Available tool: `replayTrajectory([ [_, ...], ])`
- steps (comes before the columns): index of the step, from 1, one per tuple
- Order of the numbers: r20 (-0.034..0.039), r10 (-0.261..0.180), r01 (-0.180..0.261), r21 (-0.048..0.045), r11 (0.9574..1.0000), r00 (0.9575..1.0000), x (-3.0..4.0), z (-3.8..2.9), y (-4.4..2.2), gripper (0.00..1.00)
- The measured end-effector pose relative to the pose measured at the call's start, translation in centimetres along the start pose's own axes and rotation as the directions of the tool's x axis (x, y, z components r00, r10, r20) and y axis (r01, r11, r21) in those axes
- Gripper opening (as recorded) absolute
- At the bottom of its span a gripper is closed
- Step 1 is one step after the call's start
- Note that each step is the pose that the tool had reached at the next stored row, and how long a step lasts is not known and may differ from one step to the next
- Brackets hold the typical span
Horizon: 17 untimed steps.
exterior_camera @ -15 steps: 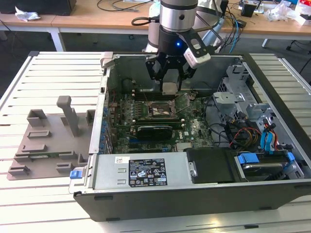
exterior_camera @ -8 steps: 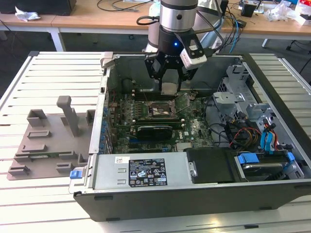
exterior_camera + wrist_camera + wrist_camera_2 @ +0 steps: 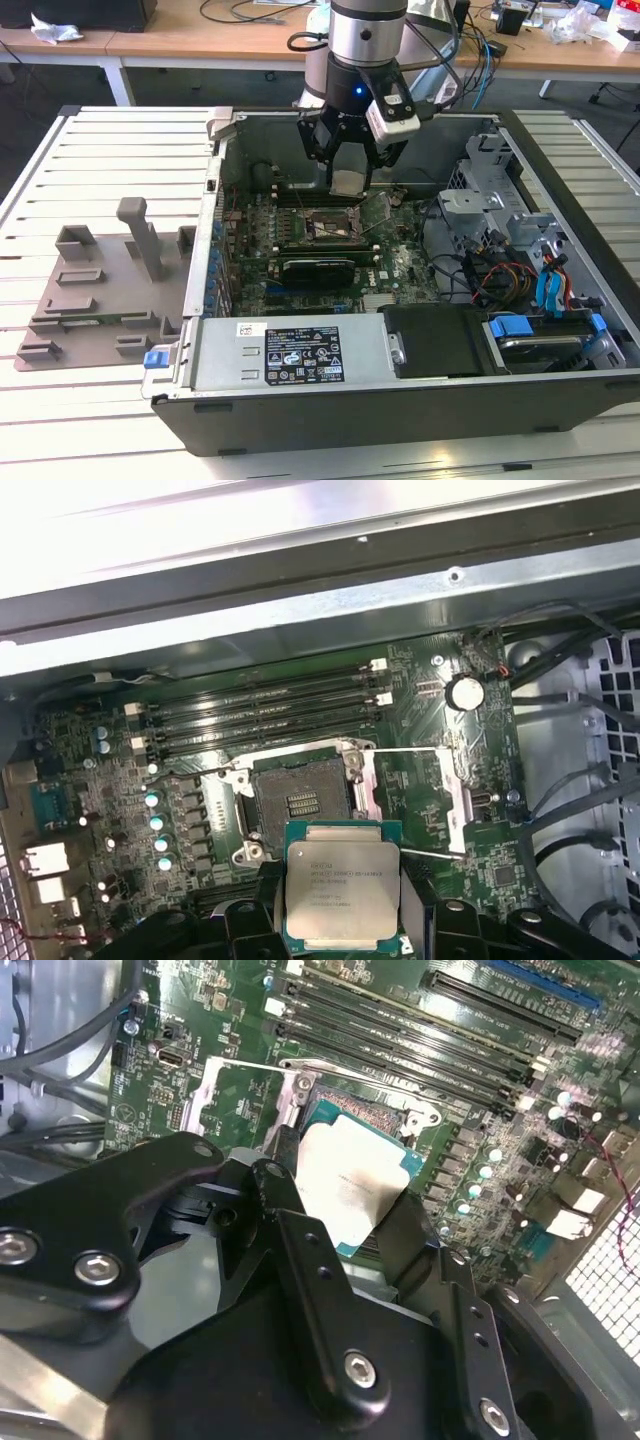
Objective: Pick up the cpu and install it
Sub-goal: 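Place the cpu into insertion slot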
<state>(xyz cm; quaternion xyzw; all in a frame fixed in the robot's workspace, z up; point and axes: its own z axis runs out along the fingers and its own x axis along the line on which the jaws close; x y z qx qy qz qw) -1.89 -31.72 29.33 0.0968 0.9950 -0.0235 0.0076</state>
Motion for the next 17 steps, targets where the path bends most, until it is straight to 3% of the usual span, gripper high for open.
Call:
replayTrajectory([
  [7, -0.0027, 0.066, -0.066, 0.0026, 0.9978, 0.9978, 0.00, 0.01, 0.00, 0.55],
  [17, -0.0067, 0.168, -0.168, 0.0065, 0.9858, 0.9858, 0.00, 0.02, 0.00, 0.55],
])
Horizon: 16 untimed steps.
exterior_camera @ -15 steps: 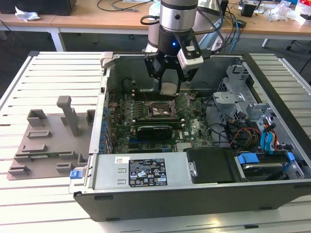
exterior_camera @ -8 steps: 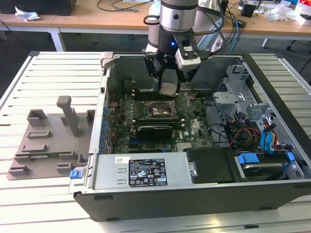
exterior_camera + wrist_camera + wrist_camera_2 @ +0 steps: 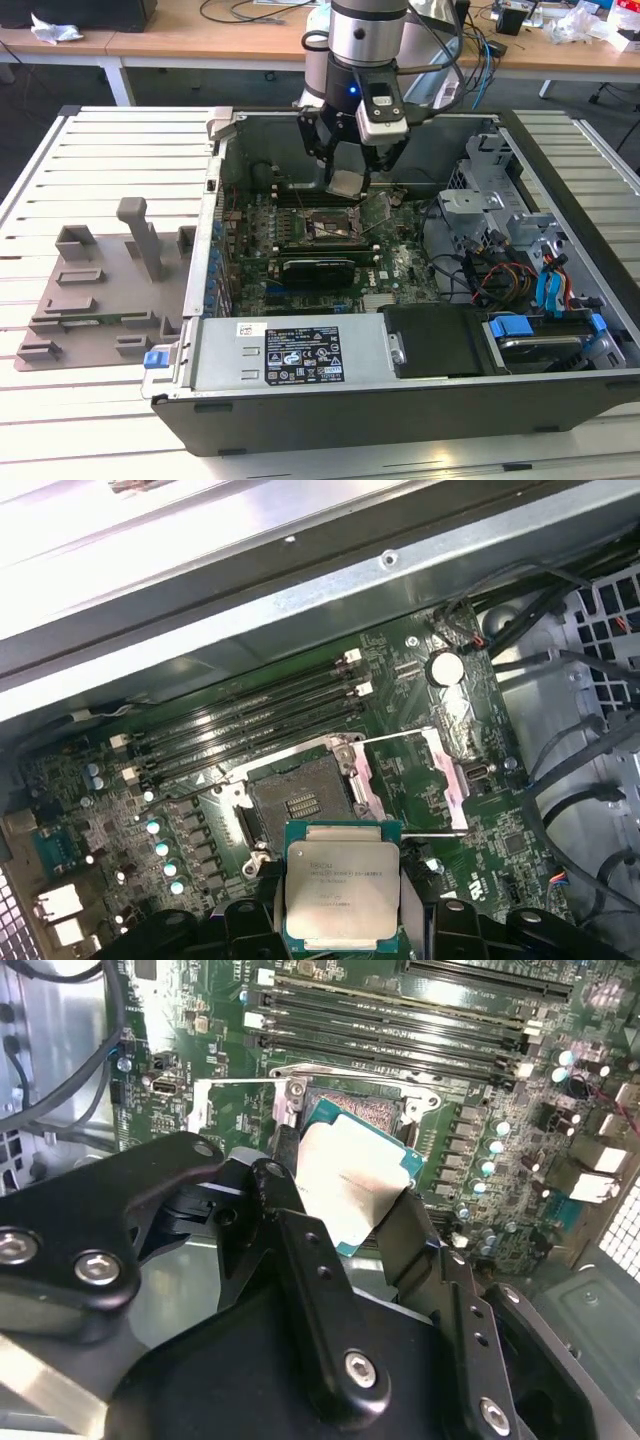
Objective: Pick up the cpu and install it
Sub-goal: 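Place the cpu into insertion slot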
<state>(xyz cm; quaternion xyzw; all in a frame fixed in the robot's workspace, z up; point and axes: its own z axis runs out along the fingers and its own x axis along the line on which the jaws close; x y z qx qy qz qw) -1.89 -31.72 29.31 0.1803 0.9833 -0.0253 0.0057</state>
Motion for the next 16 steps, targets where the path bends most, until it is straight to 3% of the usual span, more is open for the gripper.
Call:
replayTrajectory([
  [10, -0.0048, 0.105, -0.105, 0.0028, 0.9944, 0.9944, 0.00, 0.02, 0.00, 0.55],
  [13, -0.0074, 0.165, -0.165, 0.0046, 0.9862, 0.9862, 0.00, 0.03, 0.00, 0.55],
  [16, -0.0086, 0.196, -0.196, 0.0056, 0.9806, 0.9806, 0.00, 0.03, 0.00, 0.55],
])
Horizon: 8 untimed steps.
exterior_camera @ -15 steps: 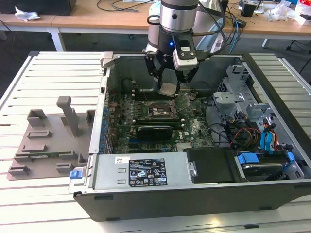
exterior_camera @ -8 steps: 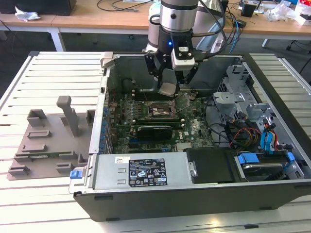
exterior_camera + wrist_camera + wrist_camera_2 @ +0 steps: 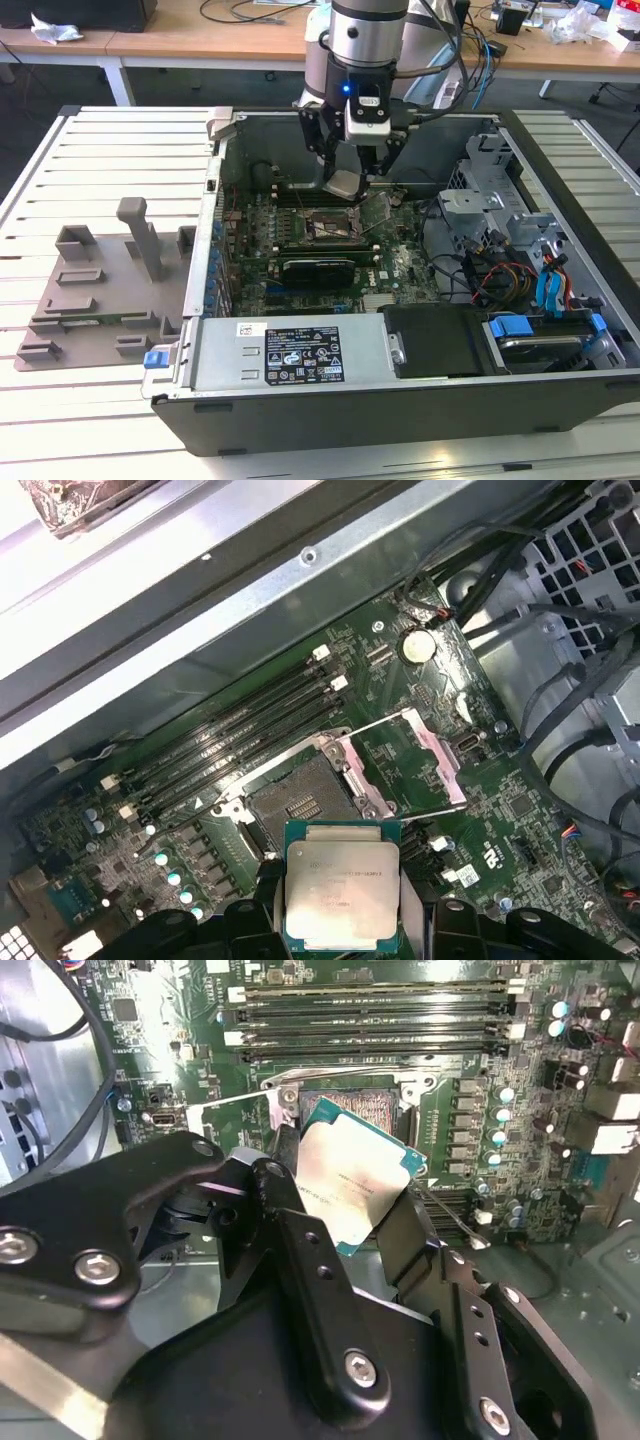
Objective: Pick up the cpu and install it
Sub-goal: 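Place the cpu into insertion slot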
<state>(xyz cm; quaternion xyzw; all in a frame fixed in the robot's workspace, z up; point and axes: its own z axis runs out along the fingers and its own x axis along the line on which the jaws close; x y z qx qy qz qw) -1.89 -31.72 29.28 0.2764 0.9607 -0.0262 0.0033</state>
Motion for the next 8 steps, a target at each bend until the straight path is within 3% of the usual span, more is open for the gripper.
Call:
replayTrajectory([
  [8, -0.0032, 0.086, -0.086, 0.0031, 0.9963, 0.9963, 0.00, 0.01, 0.00, 0.55],
])
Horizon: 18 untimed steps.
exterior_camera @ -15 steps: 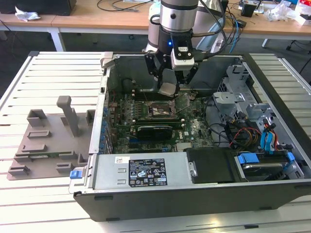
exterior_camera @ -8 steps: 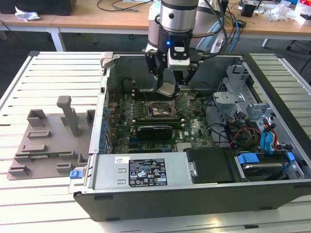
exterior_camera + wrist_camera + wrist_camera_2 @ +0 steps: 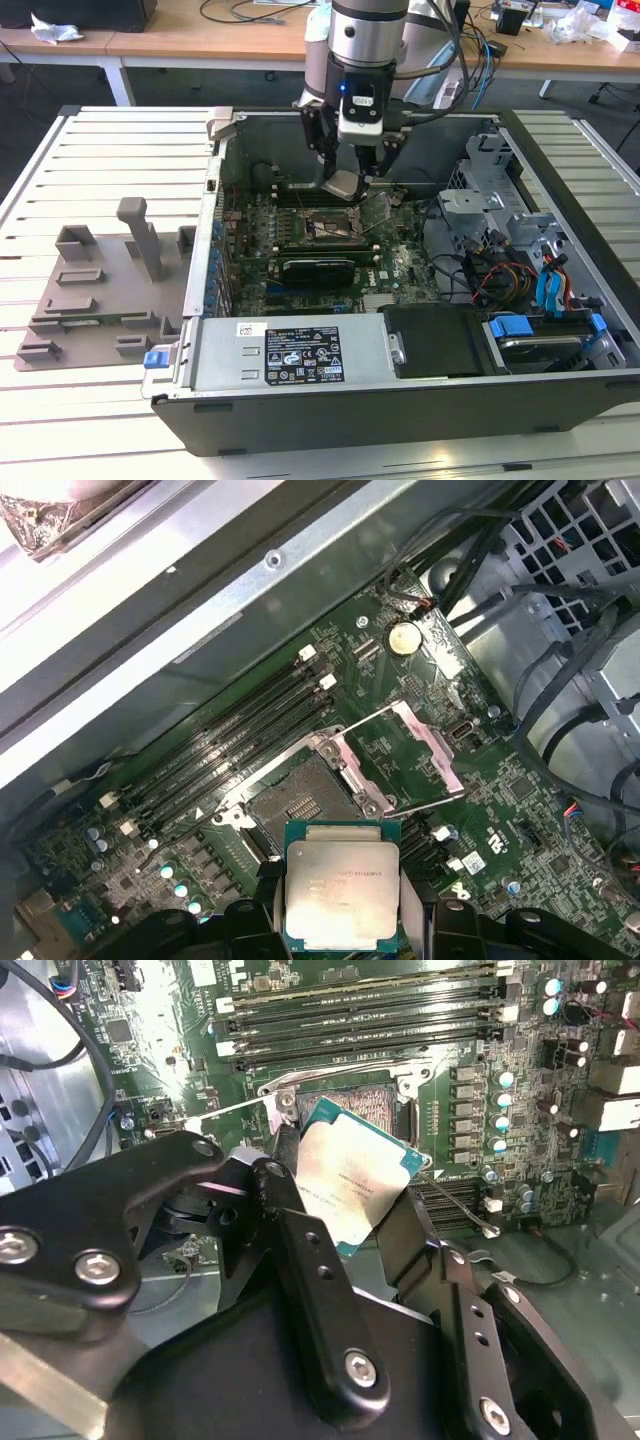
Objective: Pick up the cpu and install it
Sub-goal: 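Place the cpu into insertion slot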
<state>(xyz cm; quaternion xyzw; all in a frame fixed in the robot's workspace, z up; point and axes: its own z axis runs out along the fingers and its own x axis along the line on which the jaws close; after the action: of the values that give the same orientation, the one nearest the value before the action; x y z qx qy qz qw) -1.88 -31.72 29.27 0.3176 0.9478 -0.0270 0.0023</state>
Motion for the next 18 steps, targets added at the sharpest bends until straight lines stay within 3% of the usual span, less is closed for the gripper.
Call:
replayTrajectory([
  [4, -0.0006, 0.024, -0.024, 0.0013, 0.9997, 0.9997, 0.00, 0.00, 0.00, 0.55],
  [5, -0.0020, 0.062, -0.062, 0.0028, 0.9980, 0.9980, 0.00, 0.00, 0.00, 0.55],
  [7, -0.0049, 0.135, -0.135, 0.0053, 0.9908, 0.9908, 0.00, 0.02, 0.00, 0.55],
  [14, -0.0071, 0.202, -0.202, 0.0082, 0.9793, 0.9793, 0.00, 0.02, 0.00, 0.55],
  [18, -0.0090, 0.247, -0.247, 0.0097, 0.9691, 0.9691, 0.00, 0.02, 0.00, 0.55],
])
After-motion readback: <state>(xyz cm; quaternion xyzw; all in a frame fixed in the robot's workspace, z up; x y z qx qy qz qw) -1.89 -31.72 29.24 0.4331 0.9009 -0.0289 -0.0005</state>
